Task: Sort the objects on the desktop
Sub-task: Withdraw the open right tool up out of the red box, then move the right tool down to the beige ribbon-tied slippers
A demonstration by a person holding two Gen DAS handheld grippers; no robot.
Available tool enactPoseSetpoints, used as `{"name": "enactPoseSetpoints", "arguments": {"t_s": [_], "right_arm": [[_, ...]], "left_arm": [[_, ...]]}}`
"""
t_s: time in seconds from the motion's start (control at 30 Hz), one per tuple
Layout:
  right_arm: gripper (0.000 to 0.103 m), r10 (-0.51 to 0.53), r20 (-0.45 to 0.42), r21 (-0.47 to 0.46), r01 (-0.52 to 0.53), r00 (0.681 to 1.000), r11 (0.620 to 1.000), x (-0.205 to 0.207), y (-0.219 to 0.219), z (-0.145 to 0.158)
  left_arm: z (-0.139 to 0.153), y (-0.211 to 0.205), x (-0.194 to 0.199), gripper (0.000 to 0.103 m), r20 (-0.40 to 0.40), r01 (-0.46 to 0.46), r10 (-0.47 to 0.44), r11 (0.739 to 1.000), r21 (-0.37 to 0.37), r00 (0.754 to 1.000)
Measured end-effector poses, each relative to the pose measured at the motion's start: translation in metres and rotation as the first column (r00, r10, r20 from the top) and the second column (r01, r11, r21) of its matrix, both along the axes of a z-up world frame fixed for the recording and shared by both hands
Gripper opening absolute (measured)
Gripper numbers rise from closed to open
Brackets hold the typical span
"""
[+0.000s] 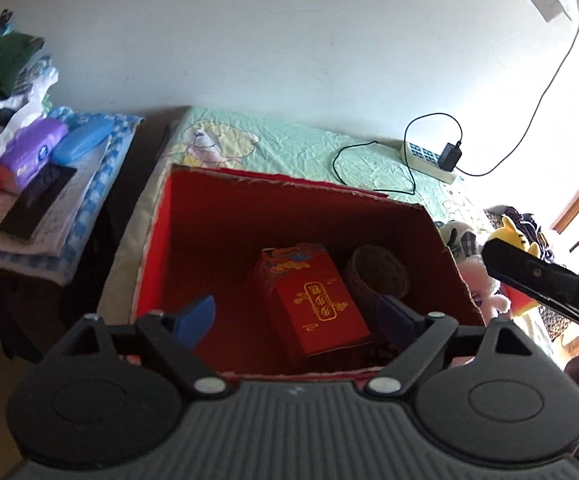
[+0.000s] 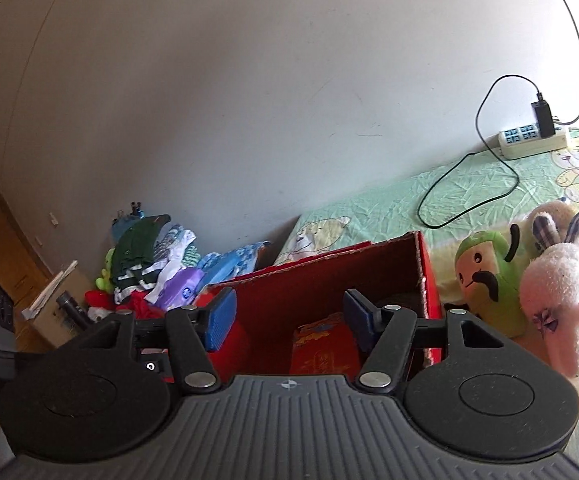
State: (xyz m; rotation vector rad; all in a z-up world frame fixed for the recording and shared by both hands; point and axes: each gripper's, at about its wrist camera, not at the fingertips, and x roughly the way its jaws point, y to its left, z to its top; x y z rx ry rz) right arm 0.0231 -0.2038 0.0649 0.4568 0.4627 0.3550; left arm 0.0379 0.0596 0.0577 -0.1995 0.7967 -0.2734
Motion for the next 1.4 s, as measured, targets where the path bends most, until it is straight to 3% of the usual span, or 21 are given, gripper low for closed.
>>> {"name": "enactPoseSetpoints", "arguments": {"t_s": [0.13,0.3,0.7,1.07,1.2,1.4], "right_arm": [[0.063,0.114,-0.004,0.008,-0.114,0.993,0.993,-0.011,0.007,-0.003],[0.061,0.221,-0.057,0.004,-0.221,0.974,0.975,-0.018,0.019,-0.017],[0.060,0.385,-0.239,0.048,-0.386,0.891,0.921,-0.024,0.058,-0.063],[0.059,0.408,-0.404,0.173,-0.369,0.819,0.913,-0.006,0.073,-0.095],[0.059,0.405,-0.434,0.174,-0.366,0.805,0.914,-0.002,0.079,-0.100],[0.057,0.402,-0.494,0.172,-0.367,0.771,0.914,0.007,0.089,-0.114]], "left_arm": [[-0.004,0.001,-0.024,0.088,0.010,-0.032,0.032,0.997,0.073,0.999],[-0.016,-0.005,-0.055,0.078,-0.008,-0.029,0.030,0.992,0.126,1.000],[-0.062,-0.025,-0.091,0.061,-0.139,0.027,-0.011,0.993,0.118,0.990],[-0.095,-0.023,-0.078,0.059,-0.225,0.041,-0.010,0.990,0.132,0.974],[-0.104,-0.021,-0.069,0.060,-0.262,0.056,-0.024,0.992,0.114,0.965],[-0.110,-0.030,-0.066,0.068,-0.259,0.103,-0.060,0.983,0.154,0.964]]}}
